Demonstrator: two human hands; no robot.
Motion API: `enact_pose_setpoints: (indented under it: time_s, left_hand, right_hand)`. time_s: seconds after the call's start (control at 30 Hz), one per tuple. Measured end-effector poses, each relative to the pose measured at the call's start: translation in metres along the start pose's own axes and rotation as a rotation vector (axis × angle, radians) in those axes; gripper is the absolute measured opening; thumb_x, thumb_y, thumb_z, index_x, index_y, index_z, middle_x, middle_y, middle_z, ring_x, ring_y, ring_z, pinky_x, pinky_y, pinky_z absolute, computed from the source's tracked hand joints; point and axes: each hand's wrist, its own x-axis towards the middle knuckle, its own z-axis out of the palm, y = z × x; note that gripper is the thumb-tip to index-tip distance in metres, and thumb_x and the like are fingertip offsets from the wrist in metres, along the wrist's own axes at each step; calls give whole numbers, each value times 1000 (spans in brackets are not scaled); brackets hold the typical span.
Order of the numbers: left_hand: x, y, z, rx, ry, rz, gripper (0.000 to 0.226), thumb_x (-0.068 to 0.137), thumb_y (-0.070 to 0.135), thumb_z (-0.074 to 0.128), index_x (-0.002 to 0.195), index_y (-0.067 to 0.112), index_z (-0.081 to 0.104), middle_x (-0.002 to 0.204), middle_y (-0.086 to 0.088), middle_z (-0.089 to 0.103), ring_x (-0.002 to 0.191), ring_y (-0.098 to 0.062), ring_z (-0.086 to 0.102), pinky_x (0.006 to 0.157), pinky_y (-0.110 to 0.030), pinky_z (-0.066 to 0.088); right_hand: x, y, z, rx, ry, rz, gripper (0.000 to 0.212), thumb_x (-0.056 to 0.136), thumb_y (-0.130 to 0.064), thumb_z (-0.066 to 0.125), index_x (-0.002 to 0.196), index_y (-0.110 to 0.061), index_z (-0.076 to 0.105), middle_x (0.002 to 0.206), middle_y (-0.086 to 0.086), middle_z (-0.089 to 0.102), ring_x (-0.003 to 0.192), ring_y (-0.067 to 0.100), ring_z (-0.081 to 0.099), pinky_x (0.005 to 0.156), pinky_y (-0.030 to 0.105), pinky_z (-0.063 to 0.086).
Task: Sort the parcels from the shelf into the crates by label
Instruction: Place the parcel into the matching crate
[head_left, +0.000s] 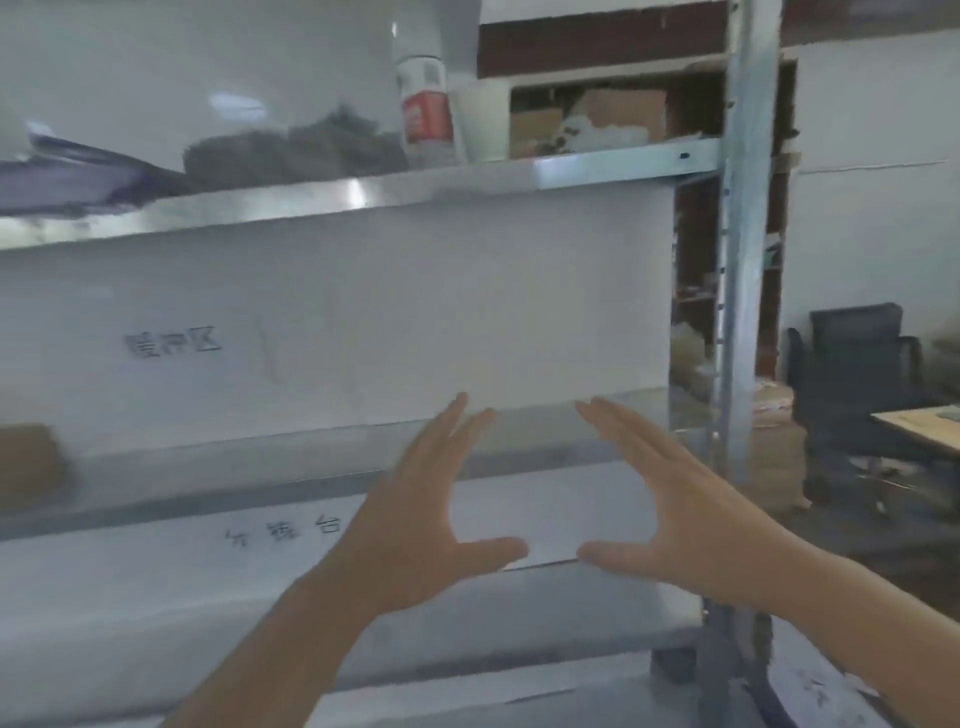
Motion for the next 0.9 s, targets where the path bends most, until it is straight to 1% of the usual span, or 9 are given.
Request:
enact_pose_setpoints:
  time_s: [0.1,0.23,0.33,0.4,0.47,0.57,0.7,0.8,0.9]
  left_hand:
    - [-64,-54,-62,86,26,-114,110,76,71,77,150,69,-5,159,46,-21,154,9,4,120,-39,35]
    - [-148,-124,-146,191,47,-223,113,76,70,77,156,60,-3,158,46,-20,150,15,3,117,-33,33]
    - [-204,-175,-204,270,80,-295,114,76,73,76,156,60,-5,158,46,-20,150,14,1,119,-33,30]
    - [-237,-203,-238,309,96,-354,114,76,76,73,155,60,-7,159,45,-20,153,9,2,121,-36,30]
    - [-262,-229,-266,334,111,-405,115,76,78,71,157,59,-8,161,43,-18,153,8,4,123,-37,28]
    - [-290,-267,-297,353,119,-477,115,76,78,71,157,58,-8,164,40,-15,149,8,7,123,-37,28]
    - [-312,-322,-324,352,123,-562,115,76,79,70,157,57,-7,165,38,-15,156,-2,9,124,-40,25]
    - [-319,-364,-336,343,118,-604,115,75,80,69,159,56,-6,166,37,-13,157,-4,9,124,-41,26]
    - [-315,-411,-345,321,111,-653,115,75,81,69,159,55,-5,167,35,-9,157,-5,10,125,-45,27]
  right_hand:
    - [48,-75,50,57,-19,-122,115,73,-77,73,149,-72,-13,159,-48,-16,155,-10,-5,129,44,23]
    - [101,-183,120,148,-39,-254,114,74,-76,74,150,-71,-10,161,-47,-11,153,-14,-4,129,39,20]
    - [138,-257,167,207,-49,-345,114,74,-75,75,151,-71,-9,162,-45,-8,154,-12,-1,129,39,19]
    - [160,-301,194,247,-64,-386,113,74,-76,74,152,-70,-7,165,-43,-5,156,-8,2,129,43,20]
    - [183,-339,219,286,-75,-424,113,74,-76,74,154,-68,-5,166,-41,-2,157,-6,4,129,46,22]
    - [215,-387,251,312,-85,-474,114,73,-76,75,156,-65,-3,167,-39,1,157,-5,7,128,47,25]
    - [258,-435,289,342,-124,-508,113,74,-73,76,156,-65,-1,167,-37,2,157,-3,10,128,45,26]
    - [295,-458,318,361,-146,-532,115,69,-81,72,156,-65,-1,167,-38,2,157,-1,12,127,47,28]
    - [337,-472,348,370,-168,-532,114,71,-77,75,156,-64,0,167,-38,2,157,0,13,127,46,29]
